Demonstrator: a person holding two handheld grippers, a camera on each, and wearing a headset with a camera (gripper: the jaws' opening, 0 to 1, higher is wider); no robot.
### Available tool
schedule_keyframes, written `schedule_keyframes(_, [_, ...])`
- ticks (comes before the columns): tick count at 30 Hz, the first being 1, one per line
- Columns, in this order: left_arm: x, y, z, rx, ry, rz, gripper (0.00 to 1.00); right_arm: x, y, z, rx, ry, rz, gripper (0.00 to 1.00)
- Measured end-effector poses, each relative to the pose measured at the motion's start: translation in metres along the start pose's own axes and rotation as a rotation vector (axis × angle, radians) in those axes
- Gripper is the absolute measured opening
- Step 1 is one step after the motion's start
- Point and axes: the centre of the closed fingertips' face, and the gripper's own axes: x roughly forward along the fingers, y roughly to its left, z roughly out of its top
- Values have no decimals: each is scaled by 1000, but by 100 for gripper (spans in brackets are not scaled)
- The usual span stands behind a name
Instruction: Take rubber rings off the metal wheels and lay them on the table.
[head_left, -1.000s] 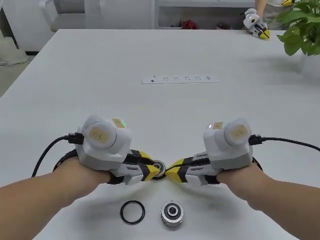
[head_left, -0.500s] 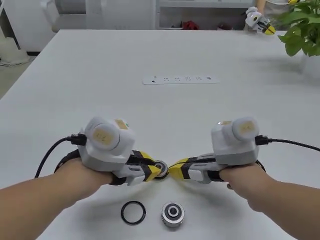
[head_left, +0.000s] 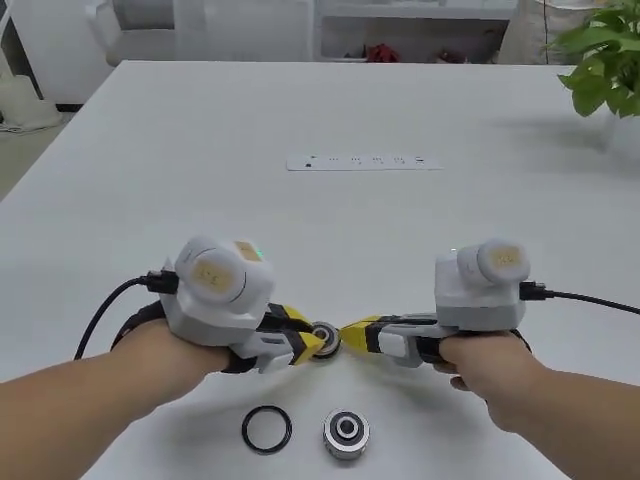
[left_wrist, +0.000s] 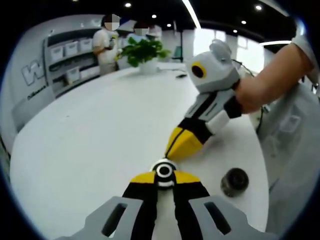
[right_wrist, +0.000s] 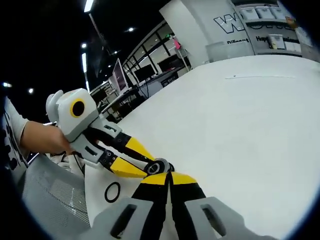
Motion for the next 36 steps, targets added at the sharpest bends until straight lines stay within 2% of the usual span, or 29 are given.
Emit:
schedule_keyframes(3, [1, -1, 0, 6, 5, 4, 11, 0, 5, 7, 19, -34, 17, 0])
schedule_keyframes(4, [1, -1, 0, 8, 7, 7, 11, 0, 5, 5, 27, -17, 12, 0])
schedule_keyframes(5, [1, -1, 0, 10, 10, 9, 11, 1, 4, 4, 0, -15, 4, 0])
schedule_keyframes(14, [1, -2, 0, 19, 20, 18, 11, 0, 9, 4, -32, 4, 2, 0])
schedule_keyframes(17, [2, -3, 0, 34, 27, 23, 11, 1, 15, 2, -75, 24, 17, 0])
schedule_keyframes(25, [1, -3, 0, 35, 27, 21, 11, 1, 17, 3, -67, 19, 31, 0])
schedule_keyframes(29, [1, -3, 0, 34, 25, 19, 11, 3, 26, 7, -59, 4, 67, 0])
schedule_keyframes(30, [2, -3, 1, 33, 24, 21, 11, 6, 42, 10, -34, -11, 150, 0])
schedule_keyframes(31, [2, -3, 1, 32, 22, 21, 11, 7, 38, 10, -57, -10, 98, 0])
schedule_keyframes(33, [2, -3, 1, 30, 20, 21, 11, 9, 38, 10, -58, -4, 101, 0])
schedule_keyframes(36, [2, -3, 1, 29, 21, 22, 12, 8, 30, 7, -41, -6, 86, 0])
